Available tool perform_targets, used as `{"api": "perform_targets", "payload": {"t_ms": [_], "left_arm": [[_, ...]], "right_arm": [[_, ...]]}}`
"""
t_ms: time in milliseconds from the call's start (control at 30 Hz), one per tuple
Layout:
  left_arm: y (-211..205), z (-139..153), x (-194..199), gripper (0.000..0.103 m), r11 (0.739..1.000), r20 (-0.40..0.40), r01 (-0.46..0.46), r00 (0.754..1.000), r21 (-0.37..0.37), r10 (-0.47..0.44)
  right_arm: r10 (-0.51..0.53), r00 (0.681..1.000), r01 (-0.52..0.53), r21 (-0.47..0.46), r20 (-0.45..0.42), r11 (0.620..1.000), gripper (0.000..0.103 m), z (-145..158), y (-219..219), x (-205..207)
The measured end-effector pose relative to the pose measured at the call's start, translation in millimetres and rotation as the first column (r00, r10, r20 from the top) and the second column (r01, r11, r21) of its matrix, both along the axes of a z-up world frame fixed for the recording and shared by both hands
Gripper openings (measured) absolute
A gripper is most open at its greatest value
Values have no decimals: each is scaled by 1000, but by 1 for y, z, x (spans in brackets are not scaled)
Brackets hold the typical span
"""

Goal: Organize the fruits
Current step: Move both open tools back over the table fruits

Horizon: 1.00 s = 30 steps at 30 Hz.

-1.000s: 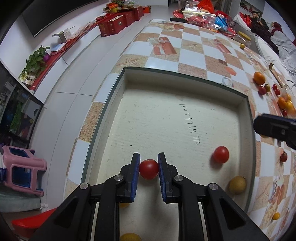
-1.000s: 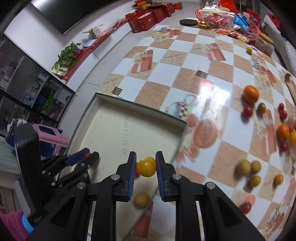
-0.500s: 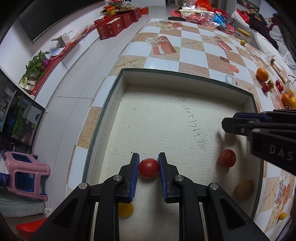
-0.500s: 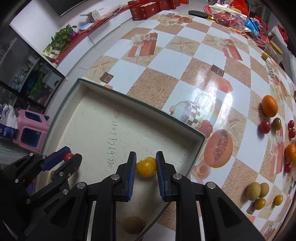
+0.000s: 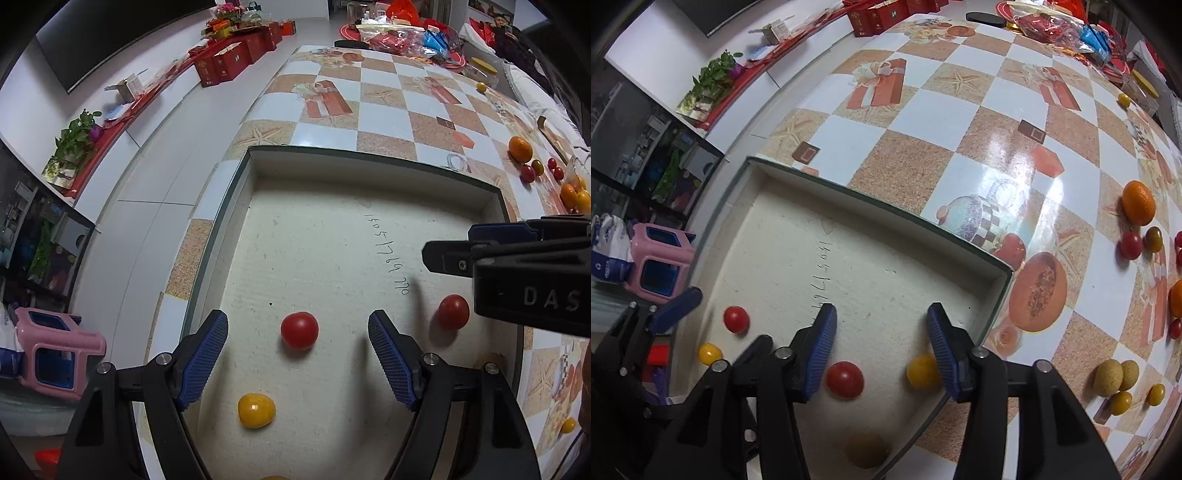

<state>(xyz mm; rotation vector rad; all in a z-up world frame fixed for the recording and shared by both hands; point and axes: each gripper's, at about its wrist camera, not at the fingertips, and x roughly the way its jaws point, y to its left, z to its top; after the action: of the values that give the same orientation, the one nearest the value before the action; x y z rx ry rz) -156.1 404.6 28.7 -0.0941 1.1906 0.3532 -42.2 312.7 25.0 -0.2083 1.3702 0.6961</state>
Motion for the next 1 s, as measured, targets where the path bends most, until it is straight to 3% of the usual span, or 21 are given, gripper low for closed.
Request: {"api": "perform_targets", "payload": {"t_ms": [33, 100, 300, 567, 1000], "left_arm": [[-1, 1, -1, 80, 1000, -1, 3, 1000, 2, -3], [-3, 2, -3, 80, 1000, -4, 8, 1000, 7, -8], [-12, 12, -5, 80, 1000, -3, 21, 1000, 2, -21], [-48, 28, -2, 80, 995, 12, 96, 995, -9, -96], [-132, 43, 17, 80, 963, 26, 267, 963, -30, -267]], "right_arm": [[-2, 1000, 2, 15, -4, 1000, 67, 3, -2, 1], [-9, 1000, 9, 71, -6, 997, 88, 12, -5, 1], [-77, 997, 74, 126, 19, 989, 89, 36, -24, 5], [-198, 980, 192, 129, 36, 973, 89, 57, -85, -1], [-372, 928, 372, 10, 30, 928, 89, 42, -223, -34]]}}
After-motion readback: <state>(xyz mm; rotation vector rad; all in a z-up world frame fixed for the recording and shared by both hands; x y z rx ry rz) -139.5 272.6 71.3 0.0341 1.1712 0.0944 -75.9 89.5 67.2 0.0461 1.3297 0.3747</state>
